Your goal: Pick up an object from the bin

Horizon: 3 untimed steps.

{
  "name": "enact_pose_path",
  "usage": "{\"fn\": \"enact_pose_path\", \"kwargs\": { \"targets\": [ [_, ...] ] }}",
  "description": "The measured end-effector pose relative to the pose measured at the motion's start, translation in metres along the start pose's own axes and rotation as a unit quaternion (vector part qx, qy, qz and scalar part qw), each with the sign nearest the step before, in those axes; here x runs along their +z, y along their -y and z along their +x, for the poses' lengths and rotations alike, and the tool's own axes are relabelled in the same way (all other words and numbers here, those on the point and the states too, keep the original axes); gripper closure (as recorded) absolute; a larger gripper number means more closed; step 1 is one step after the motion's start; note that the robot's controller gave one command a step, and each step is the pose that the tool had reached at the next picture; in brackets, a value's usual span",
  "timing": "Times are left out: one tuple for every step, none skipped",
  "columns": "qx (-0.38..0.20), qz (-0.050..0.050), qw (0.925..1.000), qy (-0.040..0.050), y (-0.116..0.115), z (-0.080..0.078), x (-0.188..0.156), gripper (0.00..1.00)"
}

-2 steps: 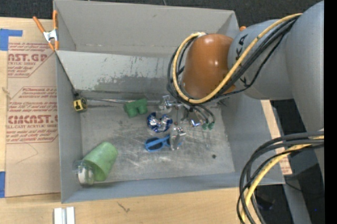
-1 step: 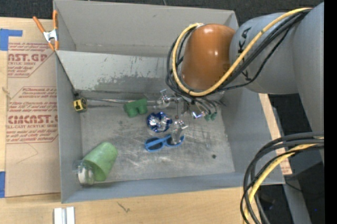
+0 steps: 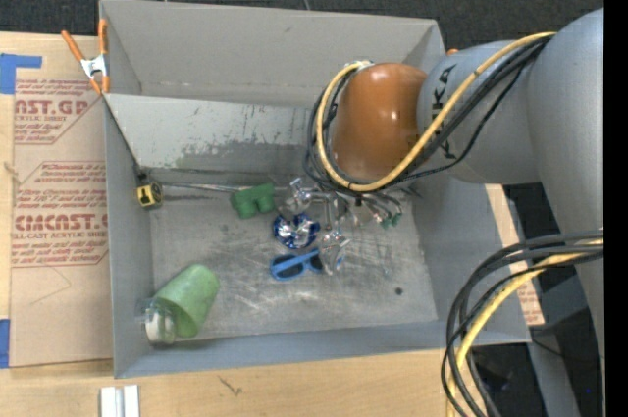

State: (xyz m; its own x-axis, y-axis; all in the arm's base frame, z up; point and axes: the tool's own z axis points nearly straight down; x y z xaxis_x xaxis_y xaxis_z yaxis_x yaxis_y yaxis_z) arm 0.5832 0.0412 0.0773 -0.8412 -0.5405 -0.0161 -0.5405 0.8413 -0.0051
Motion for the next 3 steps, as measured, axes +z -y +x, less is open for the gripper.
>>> {"fn": "enact_pose_path", "kwargs": {
  "targets": [
    [0.001,-0.001,1.0000,-0.0040,0.001,-0.003,-0.003,0.00],
    [0.001,0.001,1.0000,-0.0006,0.002,-0.005,-0.007,1.00],
    [0.001,-0.001,1.0000,-0.0042,0.002,-0.008,-0.065,1.00]
  ]
}}
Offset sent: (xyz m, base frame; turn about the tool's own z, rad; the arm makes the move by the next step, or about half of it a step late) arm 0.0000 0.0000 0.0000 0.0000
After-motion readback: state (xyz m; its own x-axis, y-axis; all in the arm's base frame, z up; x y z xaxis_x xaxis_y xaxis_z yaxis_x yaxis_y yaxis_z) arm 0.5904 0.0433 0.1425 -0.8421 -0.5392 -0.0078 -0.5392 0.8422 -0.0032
